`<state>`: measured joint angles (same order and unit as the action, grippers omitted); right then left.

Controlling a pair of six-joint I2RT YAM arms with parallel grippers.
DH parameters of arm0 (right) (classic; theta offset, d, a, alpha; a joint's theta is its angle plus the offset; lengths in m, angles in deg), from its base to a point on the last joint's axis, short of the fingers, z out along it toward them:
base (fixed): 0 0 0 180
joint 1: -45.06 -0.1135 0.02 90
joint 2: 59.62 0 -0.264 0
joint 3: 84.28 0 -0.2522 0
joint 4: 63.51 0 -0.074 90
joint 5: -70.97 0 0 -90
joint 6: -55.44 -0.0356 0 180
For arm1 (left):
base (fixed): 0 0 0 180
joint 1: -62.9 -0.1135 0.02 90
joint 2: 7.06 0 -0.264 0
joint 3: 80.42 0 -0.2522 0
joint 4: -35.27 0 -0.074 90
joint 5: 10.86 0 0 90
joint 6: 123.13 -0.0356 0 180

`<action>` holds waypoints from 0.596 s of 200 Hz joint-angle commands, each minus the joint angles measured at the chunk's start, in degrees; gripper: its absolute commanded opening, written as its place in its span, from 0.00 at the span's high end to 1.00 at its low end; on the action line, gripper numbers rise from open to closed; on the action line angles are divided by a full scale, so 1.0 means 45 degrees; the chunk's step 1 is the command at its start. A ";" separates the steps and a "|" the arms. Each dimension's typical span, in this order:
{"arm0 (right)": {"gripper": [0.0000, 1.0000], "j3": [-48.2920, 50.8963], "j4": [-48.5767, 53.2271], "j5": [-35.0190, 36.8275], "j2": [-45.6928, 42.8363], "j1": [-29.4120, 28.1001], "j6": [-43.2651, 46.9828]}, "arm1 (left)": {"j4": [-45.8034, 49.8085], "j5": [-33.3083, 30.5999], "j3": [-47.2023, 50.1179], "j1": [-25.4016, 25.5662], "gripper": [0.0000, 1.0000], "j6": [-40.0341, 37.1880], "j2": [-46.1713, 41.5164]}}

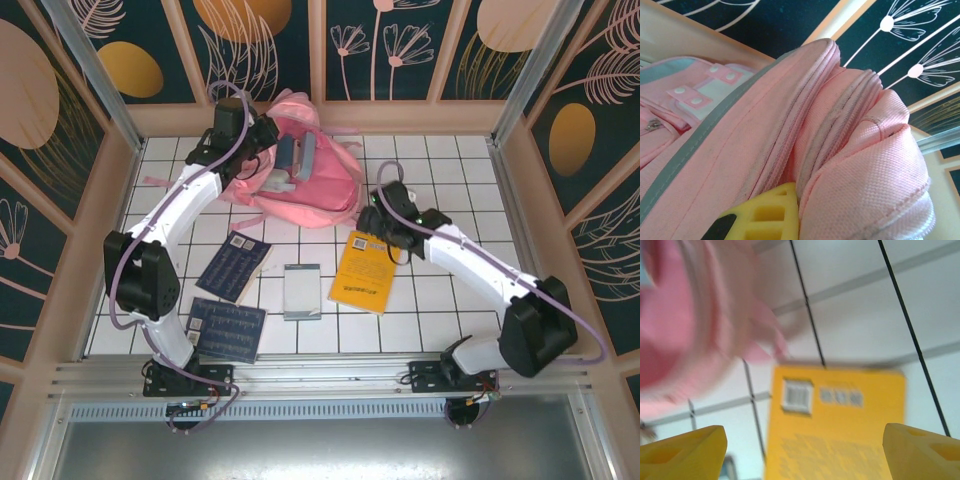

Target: Pack the student bag

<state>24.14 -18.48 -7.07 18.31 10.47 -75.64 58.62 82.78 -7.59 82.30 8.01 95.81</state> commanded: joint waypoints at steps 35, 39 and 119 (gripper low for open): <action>0.27 0.0733 -0.0306 -0.2755 -0.0210 -0.3428 0.2232 | -0.1487 0.0311 -0.0069 -0.0131 1.00 0.0410 0.0373; 0.26 0.0521 -0.0143 -0.2597 0.0086 -0.3682 0.2535 | -0.1466 0.0281 -0.0036 -0.0122 1.00 0.0403 0.0345; 0.26 0.0179 0.0261 -0.0389 0.1101 -0.3121 0.1209 | -0.0898 0.2969 -0.0343 -0.0111 0.69 0.0426 0.2315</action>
<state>21.78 -17.08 -12.16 27.10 -7.08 -66.04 56.24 90.21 -8.18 82.52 8.60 100.42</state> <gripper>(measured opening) 0.736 0.246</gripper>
